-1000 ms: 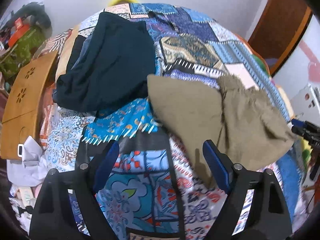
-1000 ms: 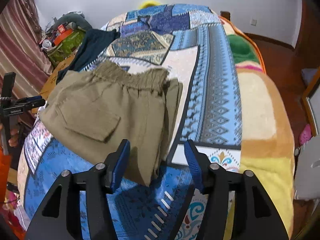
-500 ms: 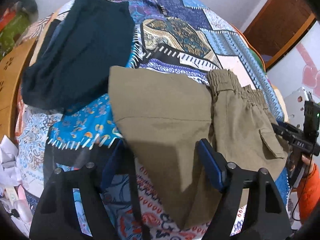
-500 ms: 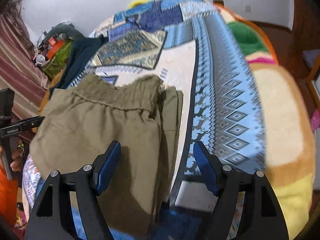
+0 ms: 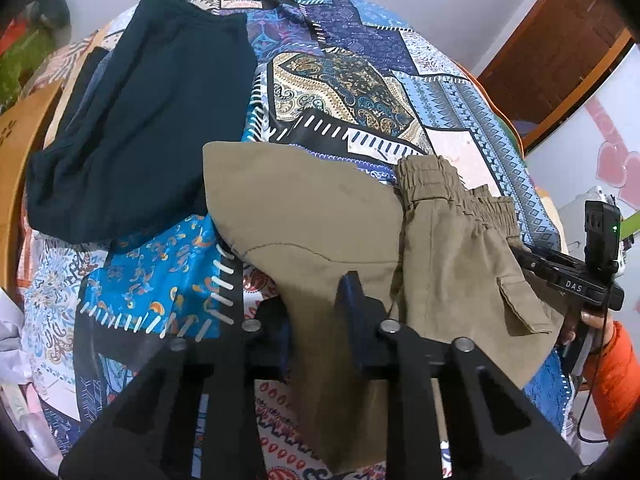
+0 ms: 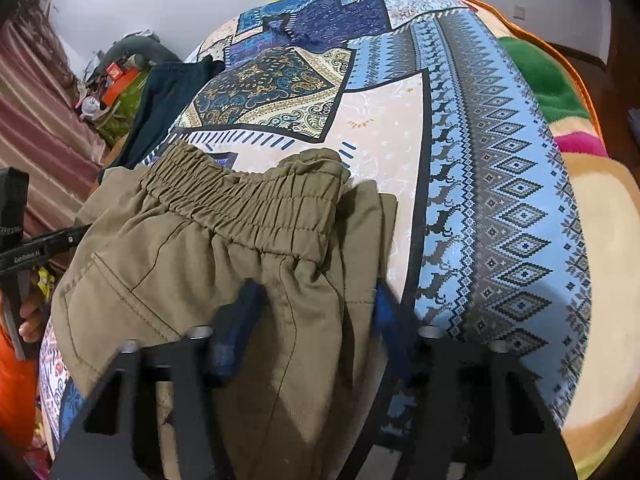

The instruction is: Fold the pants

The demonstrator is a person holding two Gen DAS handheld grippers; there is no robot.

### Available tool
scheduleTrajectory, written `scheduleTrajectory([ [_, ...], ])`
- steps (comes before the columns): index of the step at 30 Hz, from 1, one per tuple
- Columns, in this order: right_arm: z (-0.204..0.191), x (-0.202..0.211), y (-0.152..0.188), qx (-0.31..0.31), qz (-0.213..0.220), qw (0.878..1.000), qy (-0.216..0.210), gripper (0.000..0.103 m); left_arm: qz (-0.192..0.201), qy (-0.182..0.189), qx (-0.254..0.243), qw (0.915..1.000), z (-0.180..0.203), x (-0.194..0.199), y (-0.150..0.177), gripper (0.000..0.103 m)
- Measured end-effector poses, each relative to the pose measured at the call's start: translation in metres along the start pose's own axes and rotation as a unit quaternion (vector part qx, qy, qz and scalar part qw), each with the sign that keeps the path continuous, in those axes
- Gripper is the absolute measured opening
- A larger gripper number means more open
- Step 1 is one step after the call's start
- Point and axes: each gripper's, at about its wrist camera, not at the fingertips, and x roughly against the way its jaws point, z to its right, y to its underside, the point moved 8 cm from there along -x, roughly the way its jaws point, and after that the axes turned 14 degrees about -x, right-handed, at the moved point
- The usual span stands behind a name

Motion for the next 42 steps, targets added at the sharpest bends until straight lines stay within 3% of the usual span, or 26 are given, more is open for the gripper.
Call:
scheduleTrajectory([
  [1,0.000,0.000,0.000,0.001,0.000,1.000,-0.001,0.036,0.003,-0.006,-0.004,1.0000,0.001,0.001,-0.001,0.012],
  [5,-0.005,0.004,-0.002,0.020,0.009,1.000,0.008,0.021,0.015,-0.021,-0.007,0.9996,0.003,0.008,-0.007,0.007],
  [7,-0.010,0.008,-0.005,0.032,0.020,0.999,0.014,0.019,0.024,-0.021,-0.005,0.9995,0.003,0.015,-0.010,0.005],
  [17,-0.041,0.045,-0.031,0.059,0.069,0.996,0.010,0.016,0.062,-0.053,-0.025,0.9964,0.006,0.062,-0.027,0.002],
  [22,-0.072,0.069,-0.047,0.084,0.103,0.991,0.003,0.016,0.112,-0.087,-0.032,0.9894,-0.004,0.107,-0.049,0.000],
  [25,-0.087,0.073,-0.058,0.093,0.114,0.989,0.002,0.015,0.126,-0.078,-0.030,0.9884,-0.011,0.125,-0.057,0.000],
  [30,-0.084,0.064,-0.059,0.091,0.111,0.990,0.015,0.015,0.086,-0.060,-0.016,0.9944,-0.023,0.102,-0.050,0.007],
  [33,-0.071,0.059,-0.054,0.078,0.100,0.992,0.019,0.015,0.044,-0.032,-0.005,0.9985,-0.024,0.068,-0.035,0.023],
  [40,-0.056,0.049,-0.046,0.069,0.080,0.994,0.021,0.015,-0.021,0.011,0.034,0.9991,-0.028,0.001,-0.019,0.042],
  [42,-0.054,0.047,-0.045,0.070,0.077,0.994,0.019,0.015,-0.031,0.018,0.046,0.9983,-0.031,-0.012,-0.018,0.042],
])
